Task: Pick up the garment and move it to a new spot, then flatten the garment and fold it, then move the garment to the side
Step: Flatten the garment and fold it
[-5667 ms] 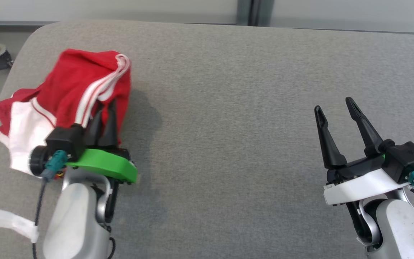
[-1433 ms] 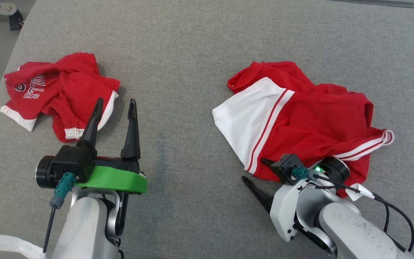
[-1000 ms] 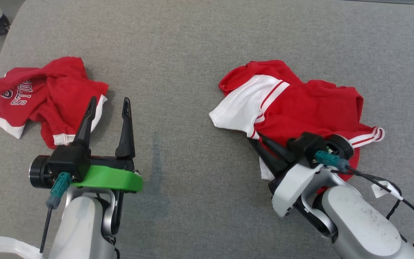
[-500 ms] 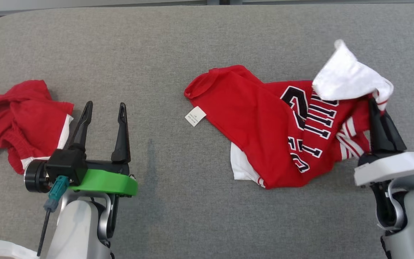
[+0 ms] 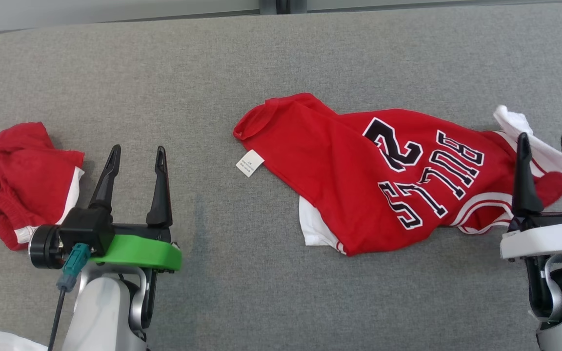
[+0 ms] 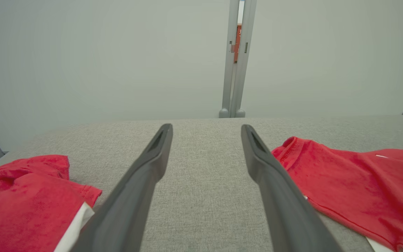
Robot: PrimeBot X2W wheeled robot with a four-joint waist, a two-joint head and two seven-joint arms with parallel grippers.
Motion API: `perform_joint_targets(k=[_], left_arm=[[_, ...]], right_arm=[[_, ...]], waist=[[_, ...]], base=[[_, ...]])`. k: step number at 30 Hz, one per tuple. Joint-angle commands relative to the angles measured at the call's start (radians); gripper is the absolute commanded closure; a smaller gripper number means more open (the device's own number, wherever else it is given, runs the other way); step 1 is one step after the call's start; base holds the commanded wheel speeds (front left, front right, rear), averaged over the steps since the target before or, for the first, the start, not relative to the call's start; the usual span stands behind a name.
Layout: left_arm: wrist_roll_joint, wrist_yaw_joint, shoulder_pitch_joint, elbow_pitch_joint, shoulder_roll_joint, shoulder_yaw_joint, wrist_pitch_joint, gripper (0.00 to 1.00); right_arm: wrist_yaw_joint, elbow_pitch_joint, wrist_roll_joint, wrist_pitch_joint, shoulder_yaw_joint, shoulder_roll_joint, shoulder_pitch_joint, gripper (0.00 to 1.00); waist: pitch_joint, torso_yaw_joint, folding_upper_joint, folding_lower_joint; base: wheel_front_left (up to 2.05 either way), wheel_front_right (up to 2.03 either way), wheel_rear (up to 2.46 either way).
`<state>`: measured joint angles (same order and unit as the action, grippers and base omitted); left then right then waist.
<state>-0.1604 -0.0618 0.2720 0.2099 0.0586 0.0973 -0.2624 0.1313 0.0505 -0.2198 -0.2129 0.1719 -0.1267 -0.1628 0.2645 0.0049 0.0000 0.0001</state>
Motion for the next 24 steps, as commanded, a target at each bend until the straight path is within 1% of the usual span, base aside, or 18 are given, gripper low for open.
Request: perform_joint_targets(k=[1,5,9,15,24], left_arm=[[0.012,0.004,-0.017,0.004,0.007,-0.006,-0.003,0.00],[0.011,0.004,-0.041,0.011,0.010,-0.014,-0.003,0.00],[0.010,0.006,-0.072,0.014,0.012,-0.021,-0.003,0.00],[0.011,0.010,-0.116,0.009,0.012,-0.026,-0.003,0.00],[0.014,0.010,-0.122,0.009,0.014,-0.021,-0.003,0.00]], right_arm=[[-0.001,-0.019,0.016,-0.009,-0.032,-0.012,0.025,0.00],[-0.001,-0.059,0.033,0.000,-0.113,-0.032,0.058,0.00],[-0.001,-0.086,0.026,0.015,-0.147,-0.020,0.103,0.00],[-0.001,-0.119,0.016,0.028,-0.165,0.000,0.156,0.00],[-0.001,-0.140,0.014,0.044,-0.158,0.008,0.168,0.00]], waist=[[-0.015,0.001,0.0000,-0.0001],[-0.048,0.002,0.0000,-0.0001],[-0.079,0.002,0.0000,-0.0001],[-0.105,-0.001,0.0000,-0.0001],[-0.107,0.004,0.0000,-0.0001]], base=[[0.00,0.00,0.00],[0.00,0.00,0.00],[0.00,0.00,0.00],[0.00,0.00,0.00],[0.00,0.00,0.00]])
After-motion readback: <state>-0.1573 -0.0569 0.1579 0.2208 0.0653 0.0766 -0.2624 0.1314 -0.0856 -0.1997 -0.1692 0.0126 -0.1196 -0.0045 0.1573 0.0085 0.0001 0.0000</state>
